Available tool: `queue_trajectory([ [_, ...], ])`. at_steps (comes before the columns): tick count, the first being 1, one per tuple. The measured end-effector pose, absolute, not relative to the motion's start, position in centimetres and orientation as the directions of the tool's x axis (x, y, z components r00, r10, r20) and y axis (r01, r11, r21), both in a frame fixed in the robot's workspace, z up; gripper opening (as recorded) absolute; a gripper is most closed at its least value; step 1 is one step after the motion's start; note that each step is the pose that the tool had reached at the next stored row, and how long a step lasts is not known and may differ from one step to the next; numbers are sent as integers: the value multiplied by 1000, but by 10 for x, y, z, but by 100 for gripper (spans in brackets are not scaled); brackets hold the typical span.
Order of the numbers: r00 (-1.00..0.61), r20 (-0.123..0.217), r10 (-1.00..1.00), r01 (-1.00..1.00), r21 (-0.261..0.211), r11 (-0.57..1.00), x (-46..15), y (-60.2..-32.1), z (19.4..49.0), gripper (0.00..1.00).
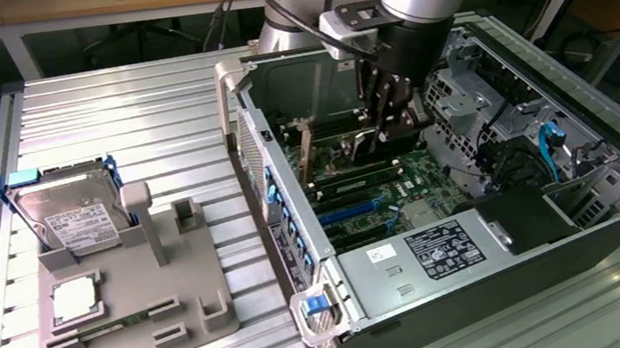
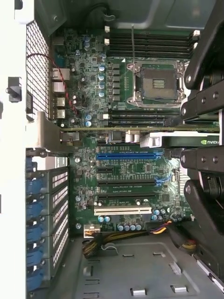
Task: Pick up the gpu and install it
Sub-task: 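Insert the gpu into the slot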
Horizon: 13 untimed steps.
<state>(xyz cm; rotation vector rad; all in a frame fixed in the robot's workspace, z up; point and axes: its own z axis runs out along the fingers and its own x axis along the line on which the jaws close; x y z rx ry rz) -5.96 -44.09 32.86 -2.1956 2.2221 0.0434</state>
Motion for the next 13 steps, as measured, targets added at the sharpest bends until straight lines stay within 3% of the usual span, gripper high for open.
queue_trajectory([
  [13,-12,-32,-999,-1000,7,12,-60,-441,325,27],
])
